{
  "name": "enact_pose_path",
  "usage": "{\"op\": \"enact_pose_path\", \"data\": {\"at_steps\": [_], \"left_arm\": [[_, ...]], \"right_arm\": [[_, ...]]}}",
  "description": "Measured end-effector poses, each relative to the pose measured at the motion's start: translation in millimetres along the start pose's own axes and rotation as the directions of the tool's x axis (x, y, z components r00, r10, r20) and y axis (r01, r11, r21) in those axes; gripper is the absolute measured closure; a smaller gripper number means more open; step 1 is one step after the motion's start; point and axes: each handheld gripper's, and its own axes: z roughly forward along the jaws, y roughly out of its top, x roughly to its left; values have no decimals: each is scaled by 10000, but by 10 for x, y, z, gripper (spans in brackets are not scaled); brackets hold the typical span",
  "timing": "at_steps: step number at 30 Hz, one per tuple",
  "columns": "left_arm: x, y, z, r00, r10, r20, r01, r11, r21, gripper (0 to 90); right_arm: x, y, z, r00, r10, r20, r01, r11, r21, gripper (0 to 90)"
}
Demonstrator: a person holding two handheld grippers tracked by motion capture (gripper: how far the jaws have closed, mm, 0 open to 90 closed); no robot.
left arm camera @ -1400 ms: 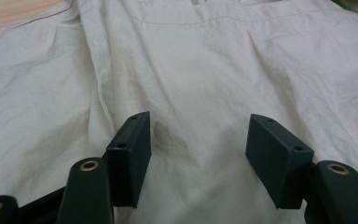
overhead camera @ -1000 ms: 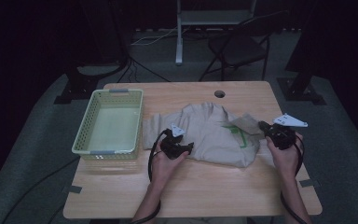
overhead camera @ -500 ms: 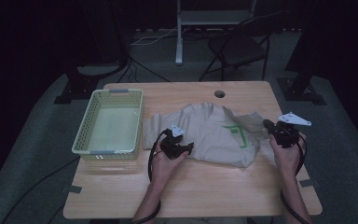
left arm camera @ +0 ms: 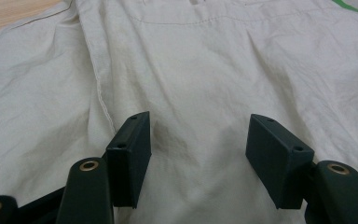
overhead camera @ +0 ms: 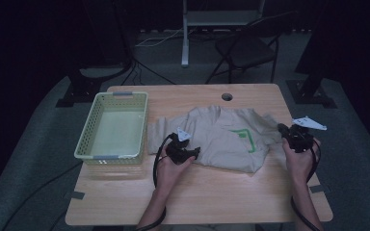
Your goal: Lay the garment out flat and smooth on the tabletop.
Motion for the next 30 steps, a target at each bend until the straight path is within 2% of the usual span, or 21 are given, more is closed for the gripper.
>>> {"op": "enact_pose_path", "data": {"at_steps": [24,28,30], "left_arm": [[-4,-1,-1,10000,24,-7,-24,10000,-1,411],[-12,-1,0,9999,89,-67,-89,10000,16,411],[-12,-1,0,10000,71,-61,-71,10000,7,411]], "right_arm": [[-10,-35,8,10000,69,-73,-69,10000,-1,876],[-18,-48,-2,9999,124,-90,-125,9998,-174,749],[-22,-52,-5,9998,166,-146,-169,9997,-185,740]]}}
